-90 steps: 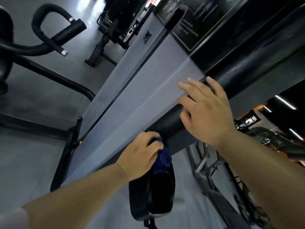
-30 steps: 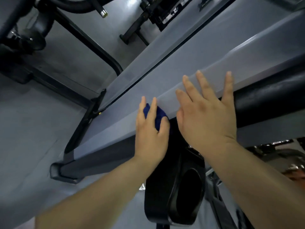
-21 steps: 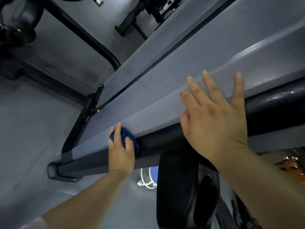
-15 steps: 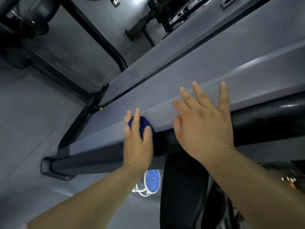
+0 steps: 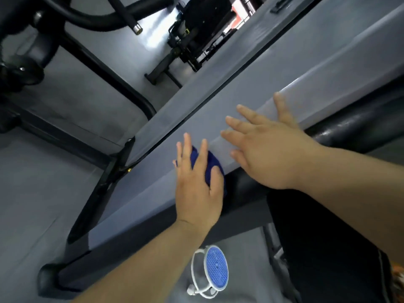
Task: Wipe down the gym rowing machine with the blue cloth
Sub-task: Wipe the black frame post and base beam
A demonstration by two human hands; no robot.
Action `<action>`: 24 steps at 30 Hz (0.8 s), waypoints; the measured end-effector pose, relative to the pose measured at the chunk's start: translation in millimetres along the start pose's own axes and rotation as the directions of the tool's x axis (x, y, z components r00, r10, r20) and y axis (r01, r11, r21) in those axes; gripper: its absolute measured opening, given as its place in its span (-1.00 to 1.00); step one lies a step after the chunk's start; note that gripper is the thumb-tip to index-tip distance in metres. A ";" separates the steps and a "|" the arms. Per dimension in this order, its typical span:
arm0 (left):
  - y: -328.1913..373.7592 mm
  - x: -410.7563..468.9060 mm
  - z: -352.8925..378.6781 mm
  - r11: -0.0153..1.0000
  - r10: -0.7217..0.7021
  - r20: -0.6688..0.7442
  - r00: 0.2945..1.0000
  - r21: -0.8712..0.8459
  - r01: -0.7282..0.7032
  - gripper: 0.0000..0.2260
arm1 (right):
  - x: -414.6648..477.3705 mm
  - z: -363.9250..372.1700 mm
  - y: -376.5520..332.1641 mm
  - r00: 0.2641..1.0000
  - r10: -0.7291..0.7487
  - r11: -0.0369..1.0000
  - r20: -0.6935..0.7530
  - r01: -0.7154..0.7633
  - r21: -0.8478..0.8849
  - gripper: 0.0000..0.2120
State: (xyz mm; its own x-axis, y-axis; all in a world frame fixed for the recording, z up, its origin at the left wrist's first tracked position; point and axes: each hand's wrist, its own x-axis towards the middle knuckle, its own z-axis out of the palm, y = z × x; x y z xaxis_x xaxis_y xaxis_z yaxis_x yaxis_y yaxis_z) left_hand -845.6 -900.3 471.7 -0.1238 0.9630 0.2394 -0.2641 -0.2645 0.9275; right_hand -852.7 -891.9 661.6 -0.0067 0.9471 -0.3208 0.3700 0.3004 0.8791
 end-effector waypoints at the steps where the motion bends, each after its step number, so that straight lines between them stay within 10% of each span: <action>1: -11.1 -0.1 -1.9 0.987 0.142 0.044 0.989 0.065 -0.145 -0.49 | 0.8 0.6 -3.3 1.000 -0.004 1.000 0.017 0.005 -0.021 -0.51; 8: -75.5 -25.8 -23.4 0.994 -0.037 0.053 0.998 0.102 0.032 -0.46 | -8.0 3.1 -28.3 0.971 0.201 0.979 0.129 -0.195 -0.055 -0.47; 14: -66.7 -4.8 -8.3 0.899 0.418 0.096 0.904 0.102 -0.426 -0.48 | 9.0 26.3 -64.3 0.892 0.450 0.893 -0.048 -0.449 0.024 -0.52; 20: -187.4 -46.2 -53.9 0.974 0.161 0.125 0.979 0.140 -0.179 -0.54 | 23.6 43.0 -84.4 0.828 0.552 0.828 -0.100 -0.558 -0.056 -0.48; 24: -169.6 -44.9 -53.5 0.996 -0.019 0.132 0.991 0.094 0.007 -0.42 | 18.4 80.1 -112.4 0.789 0.452 0.874 -0.417 -0.485 0.029 -0.49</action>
State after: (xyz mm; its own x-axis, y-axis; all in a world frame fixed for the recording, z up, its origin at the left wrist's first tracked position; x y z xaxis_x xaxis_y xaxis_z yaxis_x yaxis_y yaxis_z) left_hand -846.4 -901.4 288.3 0.0085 0.9663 0.2574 -0.1737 -0.2521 0.9520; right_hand -820.0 -917.3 528.7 -0.2256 0.9297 0.2911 0.3532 -0.2004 0.9138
